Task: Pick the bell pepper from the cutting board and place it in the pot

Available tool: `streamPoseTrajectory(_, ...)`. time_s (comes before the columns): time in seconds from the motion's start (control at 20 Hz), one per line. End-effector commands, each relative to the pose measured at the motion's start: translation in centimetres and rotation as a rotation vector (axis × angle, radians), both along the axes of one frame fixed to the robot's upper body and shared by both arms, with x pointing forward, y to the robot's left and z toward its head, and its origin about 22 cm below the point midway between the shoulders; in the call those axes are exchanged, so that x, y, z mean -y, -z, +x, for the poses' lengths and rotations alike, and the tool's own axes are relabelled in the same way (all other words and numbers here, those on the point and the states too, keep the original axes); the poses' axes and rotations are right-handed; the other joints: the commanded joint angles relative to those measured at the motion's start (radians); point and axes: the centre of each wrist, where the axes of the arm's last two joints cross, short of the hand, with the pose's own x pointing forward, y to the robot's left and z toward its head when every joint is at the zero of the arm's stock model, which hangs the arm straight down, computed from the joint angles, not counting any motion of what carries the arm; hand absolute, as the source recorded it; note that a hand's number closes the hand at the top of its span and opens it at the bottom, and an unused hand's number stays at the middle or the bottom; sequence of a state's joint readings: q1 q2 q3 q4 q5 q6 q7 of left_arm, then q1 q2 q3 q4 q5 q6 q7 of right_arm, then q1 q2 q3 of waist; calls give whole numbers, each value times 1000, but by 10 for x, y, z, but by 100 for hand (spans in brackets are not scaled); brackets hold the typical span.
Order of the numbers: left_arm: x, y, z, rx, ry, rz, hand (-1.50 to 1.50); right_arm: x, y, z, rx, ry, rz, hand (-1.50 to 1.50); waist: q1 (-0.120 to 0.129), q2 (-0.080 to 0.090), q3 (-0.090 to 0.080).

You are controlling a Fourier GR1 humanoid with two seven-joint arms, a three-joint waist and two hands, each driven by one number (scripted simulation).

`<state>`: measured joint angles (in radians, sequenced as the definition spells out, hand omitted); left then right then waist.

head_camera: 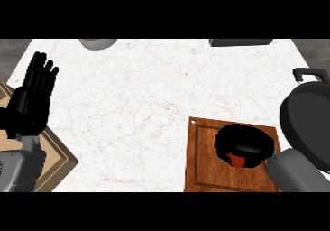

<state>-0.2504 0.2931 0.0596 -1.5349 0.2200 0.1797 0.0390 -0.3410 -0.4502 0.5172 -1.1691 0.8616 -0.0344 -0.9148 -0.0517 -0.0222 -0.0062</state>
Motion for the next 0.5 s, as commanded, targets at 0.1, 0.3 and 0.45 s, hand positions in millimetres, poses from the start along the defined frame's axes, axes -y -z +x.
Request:
streamPoseTrajectory(0.1, -23, 8, -12, -37, -109, 6, 0, 2, 41, -72, -69, 414, 118, 150, -119, -31, 1)
streamPoseTrajectory(0.3, -36, 15, -22, -55, -130, 25, 0, 11, 15, -89, 78, 610, 208, 150, -139, -37, -4)
streamPoseTrajectory(0.45, -34, 14, -23, -41, -129, 6, 0, 15, -9, -106, 153, 759, 323, 150, -122, -24, -2)
